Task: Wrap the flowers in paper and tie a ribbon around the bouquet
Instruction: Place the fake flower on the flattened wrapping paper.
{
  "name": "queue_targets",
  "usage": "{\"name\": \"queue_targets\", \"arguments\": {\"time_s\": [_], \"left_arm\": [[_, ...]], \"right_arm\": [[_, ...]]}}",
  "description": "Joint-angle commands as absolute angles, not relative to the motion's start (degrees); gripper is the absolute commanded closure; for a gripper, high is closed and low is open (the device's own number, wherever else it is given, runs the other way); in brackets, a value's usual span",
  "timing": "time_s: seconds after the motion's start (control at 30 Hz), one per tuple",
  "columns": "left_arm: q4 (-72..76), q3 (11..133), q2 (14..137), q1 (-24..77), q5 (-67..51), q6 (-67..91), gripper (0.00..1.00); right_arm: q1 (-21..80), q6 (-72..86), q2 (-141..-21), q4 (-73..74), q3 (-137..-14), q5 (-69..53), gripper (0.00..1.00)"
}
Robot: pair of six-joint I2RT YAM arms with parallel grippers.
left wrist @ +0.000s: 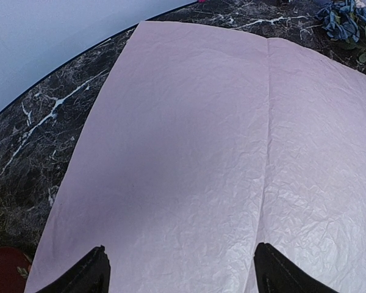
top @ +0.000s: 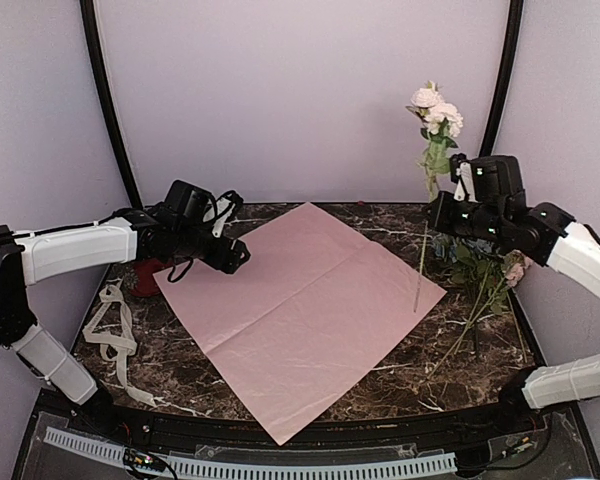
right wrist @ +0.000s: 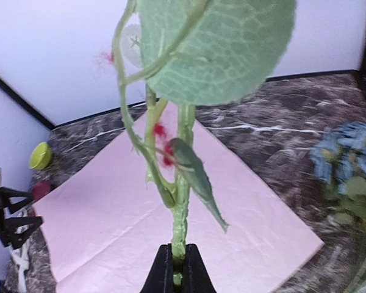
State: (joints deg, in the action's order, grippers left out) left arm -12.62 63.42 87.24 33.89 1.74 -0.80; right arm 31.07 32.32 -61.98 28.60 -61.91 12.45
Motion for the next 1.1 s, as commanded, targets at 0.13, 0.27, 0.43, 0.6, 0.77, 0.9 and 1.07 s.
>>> {"name": "queue_targets", "arguments": {"time_s": [0.13,0.27,0.43,0.6,0.77,0.9,1.07], "left_arm": [[-13.87,63.67,86.29,33.20,2.35,-1.85,0.16],[-14.20,63.92,86.57,33.05,2.25,-1.80,0.16],[-14.85,64.32,86.88,32.71,2.47,-1.71,0.16],[-14.87,64.45,86.99,32.61,2.26,-1.63,0.16],[-14.97,64.44,87.22,32.52,2.15,-1.58,0.16],[-15.20,64.59,87.20,32.52,2.00,-1.54,0.16],[-15.53,64.82,87.37,32.49,1.90,-1.50,0.16]], "right_arm": [[41.15,36.11,-92.78,5.21,-74.91,-0.90,1.00],[44.85,36.96,-109.47,12.02,-91.01,1.49,1.00],[46.85,38.51,-123.28,20.12,-102.15,6.73,1.00],[46.94,43.92,-126.77,17.39,-99.62,5.96,1.00],[46.85,43.25,-130.58,19.75,-101.01,4.95,1.00],[46.53,42.42,-130.17,21.05,-100.54,6.14,0.92],[44.89,39.29,-126.43,26.74,-100.77,9.19,0.56]]}}
